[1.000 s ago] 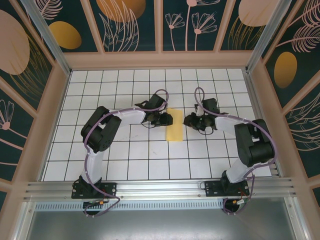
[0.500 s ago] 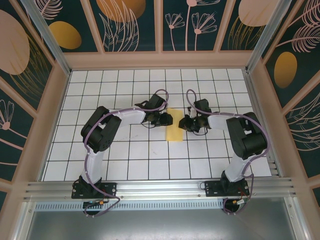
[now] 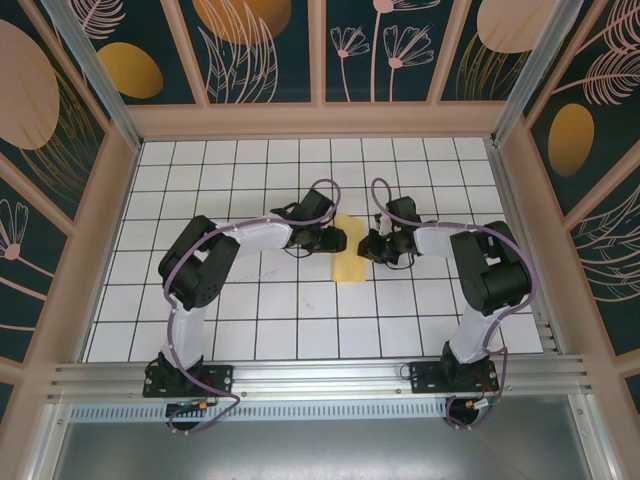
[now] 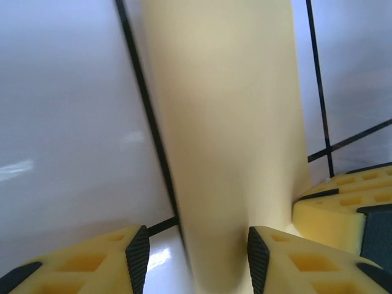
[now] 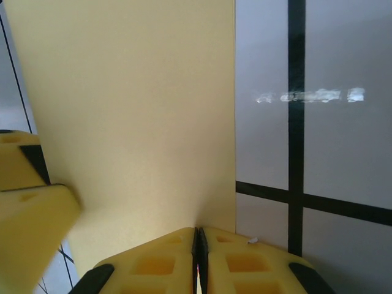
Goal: Fold a paper plane with a square sheet of paper (fold left side to right side)
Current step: Hold the square sheet of paper at the center of the table, then first fold the square sheet of paper in half at the center of the table.
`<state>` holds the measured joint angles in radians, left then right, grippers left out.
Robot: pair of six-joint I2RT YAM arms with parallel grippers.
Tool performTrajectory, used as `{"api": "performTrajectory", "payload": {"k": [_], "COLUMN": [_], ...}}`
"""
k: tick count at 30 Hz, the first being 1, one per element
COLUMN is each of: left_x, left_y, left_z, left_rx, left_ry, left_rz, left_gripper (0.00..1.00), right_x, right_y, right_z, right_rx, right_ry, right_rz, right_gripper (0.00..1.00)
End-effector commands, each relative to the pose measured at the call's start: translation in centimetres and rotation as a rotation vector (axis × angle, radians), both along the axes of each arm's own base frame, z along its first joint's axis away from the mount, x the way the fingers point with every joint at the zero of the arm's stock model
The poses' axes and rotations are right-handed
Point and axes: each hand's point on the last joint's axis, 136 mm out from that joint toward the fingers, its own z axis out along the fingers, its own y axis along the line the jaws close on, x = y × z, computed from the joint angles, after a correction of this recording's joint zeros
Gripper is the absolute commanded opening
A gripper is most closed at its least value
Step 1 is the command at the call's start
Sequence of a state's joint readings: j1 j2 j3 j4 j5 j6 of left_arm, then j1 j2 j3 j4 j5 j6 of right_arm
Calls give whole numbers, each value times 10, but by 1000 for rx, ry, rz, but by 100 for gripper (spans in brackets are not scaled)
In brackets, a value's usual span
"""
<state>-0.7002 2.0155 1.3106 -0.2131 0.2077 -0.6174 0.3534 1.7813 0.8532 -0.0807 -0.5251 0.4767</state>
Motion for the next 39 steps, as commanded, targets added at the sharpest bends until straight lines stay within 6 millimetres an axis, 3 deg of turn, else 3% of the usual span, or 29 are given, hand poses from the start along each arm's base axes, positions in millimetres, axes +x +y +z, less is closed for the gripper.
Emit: {"api": "performTrajectory", "payload": {"k": [1,3,6,10,17,29,39], "left_x": [10,8,-3,-17,-21,-29,-31], "left_y": [21,16,-7,-37,-52,-20,10], "left_z": [36,50,68,73,40,-22,-37], "left_rx": [47,12,-122,-244,-278,-70,-28], "left_ry": [-88,-101,-89,-53,32,102,121], "left_rz": [30,13,-66,-164,-180,-153,-99], "left_gripper": [50,50,46,43,41,41,42], "right_x": [-25,-25,-25,-25,-24,-27,-29], "right_y": [-20,-21,-22,-22,-21,-23,-26], "right_z": [-40,-41,-42,-43,-41,-45,-48], "right_rx": [-123,-130,-131,-134,-133,-154,-175], "right_ry": [115,116,117,120,118,135,145], "right_rz": [-9,-10,-10,-8,-7,2,11], "right_gripper": [14,14,14,14,14,14,14]}}
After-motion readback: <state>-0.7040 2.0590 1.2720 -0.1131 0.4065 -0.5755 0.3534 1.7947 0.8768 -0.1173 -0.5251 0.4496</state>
